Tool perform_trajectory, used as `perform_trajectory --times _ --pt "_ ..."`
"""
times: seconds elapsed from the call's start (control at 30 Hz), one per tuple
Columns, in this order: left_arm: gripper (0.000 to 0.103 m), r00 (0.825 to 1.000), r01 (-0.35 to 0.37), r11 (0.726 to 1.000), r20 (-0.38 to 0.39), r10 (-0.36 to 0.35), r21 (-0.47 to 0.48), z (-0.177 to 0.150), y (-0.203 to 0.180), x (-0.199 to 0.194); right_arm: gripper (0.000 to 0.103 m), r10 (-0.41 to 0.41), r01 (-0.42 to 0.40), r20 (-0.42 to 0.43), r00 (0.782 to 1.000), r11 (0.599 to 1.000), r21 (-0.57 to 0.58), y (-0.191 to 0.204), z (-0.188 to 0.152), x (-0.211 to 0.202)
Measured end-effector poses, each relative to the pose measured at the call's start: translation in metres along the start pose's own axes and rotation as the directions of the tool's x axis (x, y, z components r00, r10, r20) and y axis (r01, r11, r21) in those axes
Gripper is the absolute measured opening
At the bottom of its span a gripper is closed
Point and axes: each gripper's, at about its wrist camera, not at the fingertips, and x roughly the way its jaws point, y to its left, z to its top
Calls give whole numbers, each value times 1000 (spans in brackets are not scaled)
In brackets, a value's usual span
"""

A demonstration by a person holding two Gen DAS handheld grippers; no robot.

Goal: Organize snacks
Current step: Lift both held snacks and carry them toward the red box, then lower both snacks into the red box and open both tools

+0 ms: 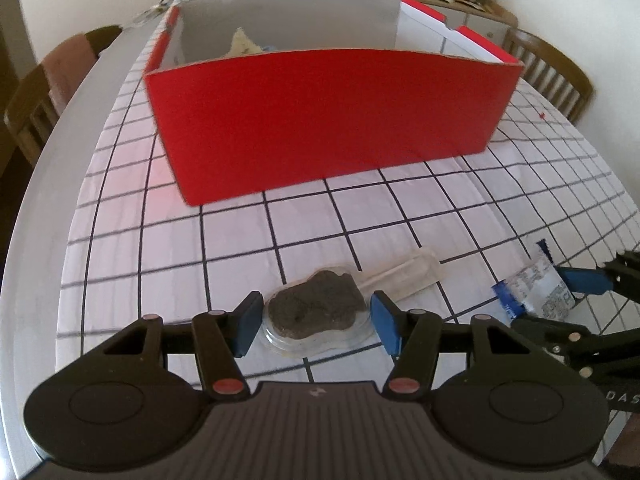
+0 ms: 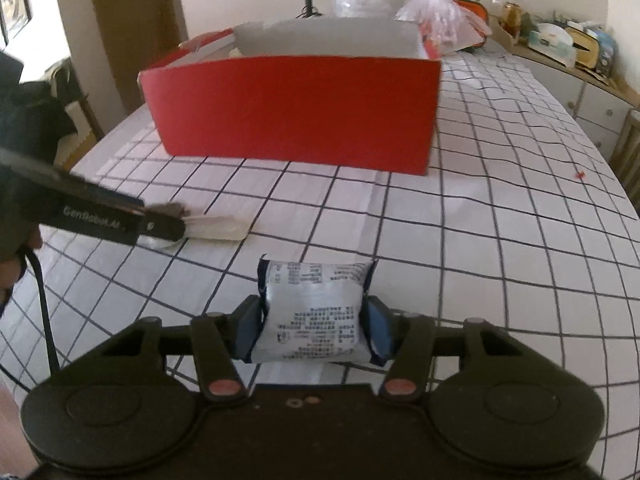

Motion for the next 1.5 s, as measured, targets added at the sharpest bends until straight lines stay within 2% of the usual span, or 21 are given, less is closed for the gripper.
perform_trajectory --times 0.27,0.5,0.67,0.93,1.5 --pt "58 1000 14 987 9 -13 -162 -12 11 -13 55 28 -30 43 999 999 34 -8 -6 -24" --pt "58 998 23 976 56 -11 -219 -22 6 -36 55 39 -41 81 996 999 29 -11 -4 -43" --pt "58 994 19 974 107 6 -225 -19 -2 -56 55 30 -32 115 993 999 17 -13 6 -53" --pt "58 983 2 978 180 36 -209 5 -13 -80 55 2 -2 171 985 1000 1 -17 36 -62" --pt "58 951 -64 989 293 101 -133 87 -25 -102 55 -56 72 269 962 996 -48 -17 134 -57"
